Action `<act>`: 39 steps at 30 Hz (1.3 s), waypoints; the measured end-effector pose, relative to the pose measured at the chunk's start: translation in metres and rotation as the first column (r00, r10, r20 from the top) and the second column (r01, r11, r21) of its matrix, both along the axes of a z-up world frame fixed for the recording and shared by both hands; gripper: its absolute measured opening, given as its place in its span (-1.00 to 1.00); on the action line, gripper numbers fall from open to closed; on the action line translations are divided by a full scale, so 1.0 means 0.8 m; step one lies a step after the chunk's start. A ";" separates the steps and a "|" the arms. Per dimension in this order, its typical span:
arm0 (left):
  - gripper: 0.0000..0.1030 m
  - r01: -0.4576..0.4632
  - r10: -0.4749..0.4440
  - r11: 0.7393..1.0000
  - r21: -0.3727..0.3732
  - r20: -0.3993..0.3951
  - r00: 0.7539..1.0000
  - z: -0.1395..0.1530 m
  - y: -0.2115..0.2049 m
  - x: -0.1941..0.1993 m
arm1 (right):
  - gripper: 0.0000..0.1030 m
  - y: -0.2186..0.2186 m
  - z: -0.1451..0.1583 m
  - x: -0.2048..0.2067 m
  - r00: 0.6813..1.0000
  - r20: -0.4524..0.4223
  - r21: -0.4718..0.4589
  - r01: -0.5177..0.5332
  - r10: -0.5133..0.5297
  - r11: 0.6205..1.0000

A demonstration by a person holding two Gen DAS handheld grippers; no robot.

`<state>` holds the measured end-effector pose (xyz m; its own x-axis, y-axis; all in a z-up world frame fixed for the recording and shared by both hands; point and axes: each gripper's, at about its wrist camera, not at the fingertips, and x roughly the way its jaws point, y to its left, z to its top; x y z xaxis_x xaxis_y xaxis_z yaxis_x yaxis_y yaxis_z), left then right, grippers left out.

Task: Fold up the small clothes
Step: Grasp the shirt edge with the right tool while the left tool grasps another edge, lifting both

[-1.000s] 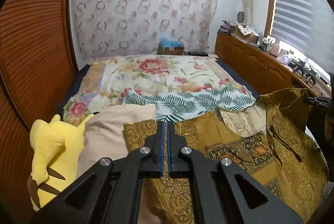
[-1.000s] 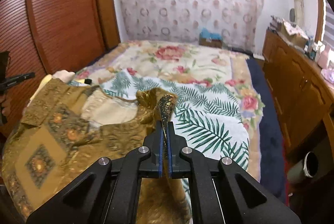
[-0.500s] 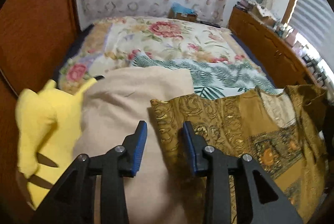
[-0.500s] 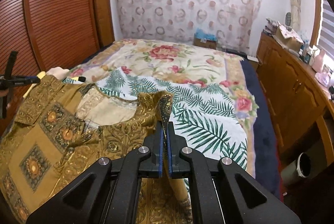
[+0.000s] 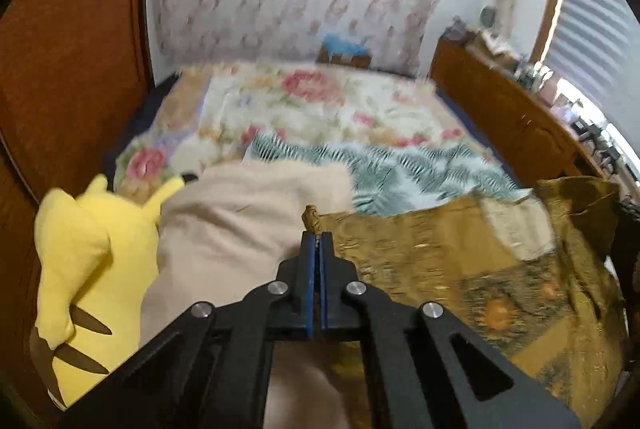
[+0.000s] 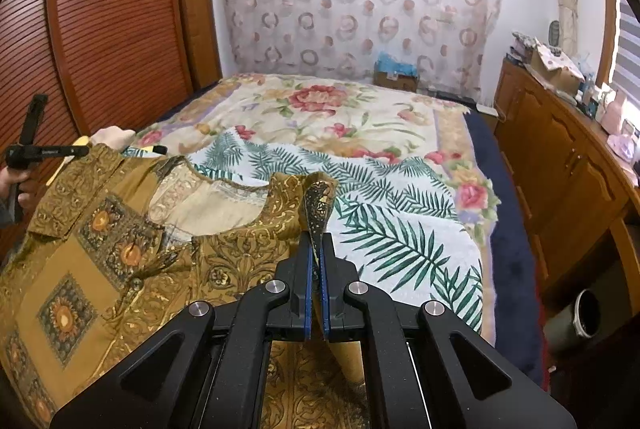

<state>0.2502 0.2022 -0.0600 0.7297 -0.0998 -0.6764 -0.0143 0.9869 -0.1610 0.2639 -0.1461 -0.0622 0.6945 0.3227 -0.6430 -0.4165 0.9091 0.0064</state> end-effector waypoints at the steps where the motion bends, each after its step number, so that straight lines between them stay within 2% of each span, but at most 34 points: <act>1: -1.00 0.004 -0.005 1.000 0.006 0.022 1.000 0.010 -0.005 -0.012 | -0.99 -0.001 0.002 -0.005 1.000 0.018 -0.002 0.007 -0.007 1.000; 3: -1.00 0.029 -0.031 0.999 0.020 0.084 0.996 0.034 -0.018 -0.044 | -0.99 -0.002 0.007 -0.011 1.000 0.024 0.007 0.011 -0.012 1.000; 10: -1.00 0.088 -0.092 0.996 0.029 0.195 0.976 0.079 -0.049 -0.148 | -1.00 -0.016 0.046 -0.069 0.994 0.111 0.084 0.017 -0.027 0.996; 14: -1.00 0.105 -0.106 0.994 0.019 0.230 0.967 0.082 -0.056 -0.218 | -1.00 -0.034 0.056 -0.123 0.990 0.134 0.121 0.024 -0.040 0.992; 19: -1.00 0.091 -0.087 0.996 -0.009 0.202 0.976 0.058 -0.048 -0.287 | -1.00 -0.072 0.041 -0.203 0.992 0.109 0.139 0.042 -0.058 0.989; 27: -1.00 0.030 -0.026 0.999 -0.033 0.121 0.992 0.022 -0.027 -0.334 | -1.00 -0.123 -0.006 -0.279 0.995 -0.017 0.126 0.097 -0.095 0.987; 29: -0.85 0.036 -0.032 0.998 -0.042 0.100 0.995 0.018 -0.027 -0.335 | -1.00 -0.133 -0.012 -0.293 0.994 -0.039 0.125 0.104 -0.100 0.987; 31: -0.67 0.039 -0.038 0.999 -0.008 0.102 0.994 0.018 -0.028 -0.337 | -1.00 -0.141 -0.016 -0.300 0.993 -0.068 0.118 0.102 -0.094 0.988; 33: -0.58 0.038 -0.038 0.999 0.007 0.104 0.994 0.023 -0.029 -0.335 | -0.93 -0.144 -0.016 -0.303 0.992 -0.059 0.094 0.118 -0.113 0.988; 37: -0.46 0.031 -0.030 1.000 0.001 0.158 0.987 0.044 -0.024 -0.338 | -0.86 -0.154 -0.003 -0.299 0.989 -0.027 0.092 0.147 -0.145 0.985; 39: -0.44 0.030 -0.028 0.999 -0.012 0.186 0.982 0.056 -0.020 -0.336 | -0.69 -0.159 0.006 -0.298 0.987 -0.001 0.094 0.160 -0.160 0.983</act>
<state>-0.0182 0.1864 -0.0152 0.8391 -0.1314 -0.5278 0.0458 0.9840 -0.1722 0.0252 -0.2732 -0.0572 0.7459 0.2659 -0.6107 -0.2661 0.9595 0.0927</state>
